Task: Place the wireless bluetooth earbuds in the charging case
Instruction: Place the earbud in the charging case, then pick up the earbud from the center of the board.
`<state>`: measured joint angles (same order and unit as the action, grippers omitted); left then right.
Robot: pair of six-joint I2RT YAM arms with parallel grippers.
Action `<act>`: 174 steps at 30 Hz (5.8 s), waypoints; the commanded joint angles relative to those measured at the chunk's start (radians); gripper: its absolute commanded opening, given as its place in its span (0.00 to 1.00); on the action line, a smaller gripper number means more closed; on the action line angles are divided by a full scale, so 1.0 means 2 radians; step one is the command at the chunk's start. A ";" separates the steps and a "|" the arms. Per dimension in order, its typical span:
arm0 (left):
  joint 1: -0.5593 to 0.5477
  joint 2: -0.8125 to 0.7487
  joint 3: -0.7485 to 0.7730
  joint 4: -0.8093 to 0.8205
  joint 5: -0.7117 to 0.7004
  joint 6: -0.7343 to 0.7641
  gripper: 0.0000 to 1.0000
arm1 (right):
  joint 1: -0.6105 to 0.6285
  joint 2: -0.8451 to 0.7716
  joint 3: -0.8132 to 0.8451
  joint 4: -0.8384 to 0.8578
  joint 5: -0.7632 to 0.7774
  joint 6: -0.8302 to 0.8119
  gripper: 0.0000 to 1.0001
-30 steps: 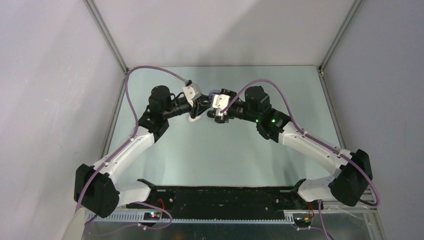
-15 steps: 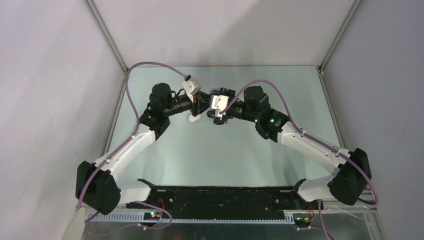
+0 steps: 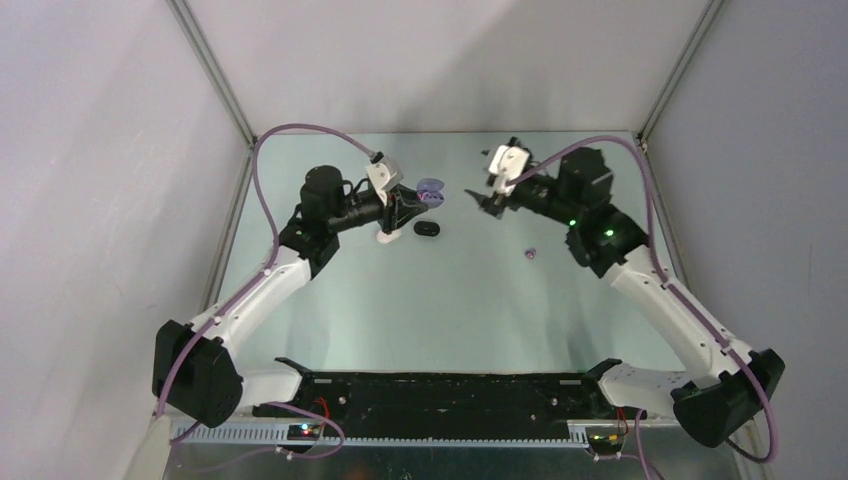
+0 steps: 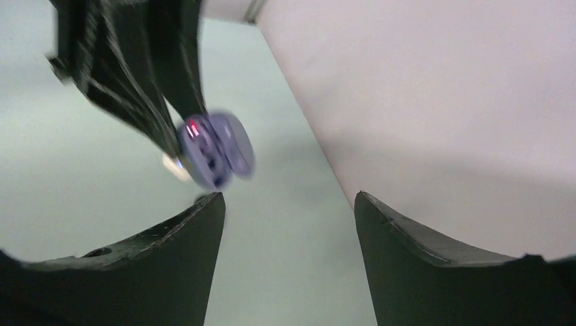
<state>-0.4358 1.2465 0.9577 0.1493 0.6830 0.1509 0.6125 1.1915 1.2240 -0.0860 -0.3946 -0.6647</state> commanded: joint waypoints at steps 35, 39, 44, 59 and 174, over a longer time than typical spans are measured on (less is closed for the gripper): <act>0.039 -0.068 -0.005 -0.042 -0.041 0.026 0.00 | -0.196 0.421 0.158 -0.354 0.140 -0.118 0.30; 0.039 -0.069 -0.007 -0.038 -0.043 0.026 0.00 | -0.200 0.417 0.181 -0.367 0.125 -0.037 0.32; 0.039 -0.069 -0.009 -0.034 -0.046 0.019 0.00 | -0.189 0.381 0.190 -0.386 0.118 0.163 0.42; 0.040 -0.069 -0.007 -0.037 -0.053 0.016 0.00 | -0.121 0.369 0.130 -0.383 0.225 0.298 0.43; 0.050 -0.073 -0.017 -0.053 -0.055 0.015 0.00 | -0.079 0.189 -0.163 -0.200 0.022 -0.337 0.24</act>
<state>-0.3435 1.1290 0.9123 0.0124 0.5789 0.1837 0.4545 1.5692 0.8680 -0.5423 -0.3637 -1.3315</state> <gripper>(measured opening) 0.338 0.236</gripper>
